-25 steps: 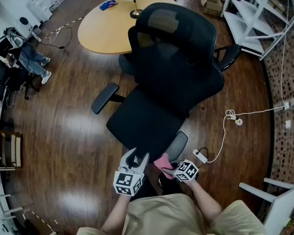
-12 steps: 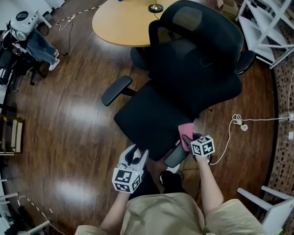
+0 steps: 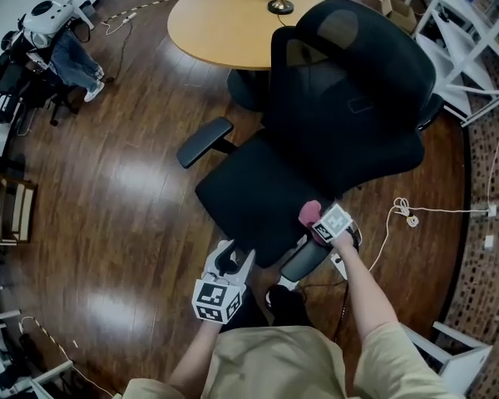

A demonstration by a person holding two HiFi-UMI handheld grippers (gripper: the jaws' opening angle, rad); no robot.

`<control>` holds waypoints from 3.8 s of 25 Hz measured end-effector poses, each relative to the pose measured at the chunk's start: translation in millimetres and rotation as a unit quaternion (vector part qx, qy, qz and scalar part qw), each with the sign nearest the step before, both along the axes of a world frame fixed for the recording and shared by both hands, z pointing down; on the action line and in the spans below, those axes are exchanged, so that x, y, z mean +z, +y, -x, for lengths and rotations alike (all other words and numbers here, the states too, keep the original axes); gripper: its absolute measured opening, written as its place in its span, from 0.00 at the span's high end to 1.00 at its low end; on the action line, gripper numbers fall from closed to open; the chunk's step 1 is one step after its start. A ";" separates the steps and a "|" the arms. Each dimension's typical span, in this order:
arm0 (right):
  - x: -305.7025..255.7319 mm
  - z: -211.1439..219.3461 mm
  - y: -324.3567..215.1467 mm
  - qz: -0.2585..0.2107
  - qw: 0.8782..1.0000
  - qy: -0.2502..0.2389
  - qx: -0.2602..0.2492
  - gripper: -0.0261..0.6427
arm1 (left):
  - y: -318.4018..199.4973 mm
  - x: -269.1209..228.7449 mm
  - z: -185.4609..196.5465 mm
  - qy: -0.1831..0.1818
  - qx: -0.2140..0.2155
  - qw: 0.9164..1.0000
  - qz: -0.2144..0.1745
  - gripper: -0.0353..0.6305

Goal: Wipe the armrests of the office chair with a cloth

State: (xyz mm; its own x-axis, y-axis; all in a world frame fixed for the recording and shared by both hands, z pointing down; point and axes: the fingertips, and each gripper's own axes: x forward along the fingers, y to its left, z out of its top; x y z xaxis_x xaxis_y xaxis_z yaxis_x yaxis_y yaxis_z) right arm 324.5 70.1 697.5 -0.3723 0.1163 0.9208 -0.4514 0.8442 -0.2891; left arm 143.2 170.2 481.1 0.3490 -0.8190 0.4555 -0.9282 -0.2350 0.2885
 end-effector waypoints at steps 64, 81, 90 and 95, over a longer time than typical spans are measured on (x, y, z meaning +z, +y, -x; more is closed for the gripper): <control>3.7 -103.8 -20.9 -0.045 0.986 0.008 0.160 0.86 | 26.5 19.8 -35.8 -0.022 0.040 0.998 0.031 0.70; -53.0 3.3 -19.8 -0.055 0.941 -0.262 0.205 0.86 | -17.6 26.7 -58.0 -0.019 0.117 0.993 0.029 0.70; -83.0 -93.7 21.4 -0.077 0.801 -0.364 0.469 0.85 | -32.5 29.4 -115.1 -0.023 0.199 0.979 0.030 0.71; -78.7 -138.3 52.6 -0.098 0.751 -0.385 0.528 0.85 | -43.2 34.3 -154.7 -0.029 0.242 0.970 0.027 0.71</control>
